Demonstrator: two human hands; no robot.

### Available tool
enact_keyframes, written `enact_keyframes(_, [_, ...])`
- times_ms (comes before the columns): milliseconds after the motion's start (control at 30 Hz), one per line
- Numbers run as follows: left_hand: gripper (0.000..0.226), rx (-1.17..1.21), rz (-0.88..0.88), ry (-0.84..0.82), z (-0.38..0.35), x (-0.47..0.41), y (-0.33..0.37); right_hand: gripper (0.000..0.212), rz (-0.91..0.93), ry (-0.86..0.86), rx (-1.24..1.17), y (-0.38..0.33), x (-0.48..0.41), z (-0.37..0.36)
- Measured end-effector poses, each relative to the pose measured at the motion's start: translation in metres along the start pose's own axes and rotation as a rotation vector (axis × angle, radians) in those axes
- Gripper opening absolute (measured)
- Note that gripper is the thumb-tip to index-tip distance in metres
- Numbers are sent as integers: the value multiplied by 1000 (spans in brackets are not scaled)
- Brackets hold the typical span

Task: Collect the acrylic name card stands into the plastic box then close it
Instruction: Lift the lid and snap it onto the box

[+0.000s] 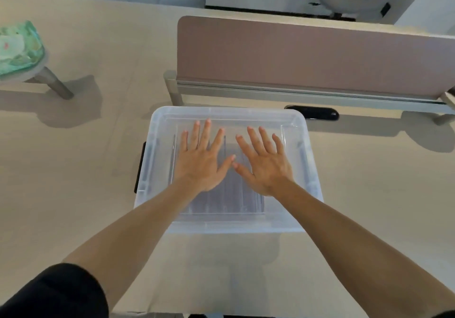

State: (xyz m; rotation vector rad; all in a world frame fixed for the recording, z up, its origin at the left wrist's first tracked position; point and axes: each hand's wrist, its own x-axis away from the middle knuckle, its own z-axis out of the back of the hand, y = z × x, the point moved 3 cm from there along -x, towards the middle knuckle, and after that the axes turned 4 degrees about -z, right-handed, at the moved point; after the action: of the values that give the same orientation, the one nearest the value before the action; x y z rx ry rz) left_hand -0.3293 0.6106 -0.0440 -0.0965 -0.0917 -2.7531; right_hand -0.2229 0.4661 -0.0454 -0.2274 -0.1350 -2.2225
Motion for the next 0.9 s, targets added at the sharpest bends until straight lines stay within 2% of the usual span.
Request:
enact_keyframes(167, [77, 2, 17, -13, -4, -14, -2, 69, 27, 8, 15, 7, -12, 1])
enact_keyframes(400, [59, 26, 4, -44, 13, -14, -3, 64, 68, -52, -2, 6, -12, 15])
enact_keyframes(500, [56, 114, 10, 13, 22, -4, -17, 59, 81, -50, -132, 17, -6, 30])
enact_keyframes(600, [63, 93, 176, 177, 28, 12, -54, 60, -115, 89, -275, 43, -2, 42])
enact_keyframes(667, [60, 200, 415, 236, 31, 23, -81, 64, -348, 137, -445, 69, 6, 42])
enact_keyframes(733, [65, 380, 615, 130, 26, 27, -98, 69, -557, 116, -685, 95, 13, 33])
enact_keyframes(833, [65, 714, 687, 13, 15, 34, -110, 75, -807, 12, -1168, 107, 26, 20])
enact_keyframes(900, [55, 893, 736, 46, 15, 36, -113, 77, -888, -35, -1350, 110, 29, 16])
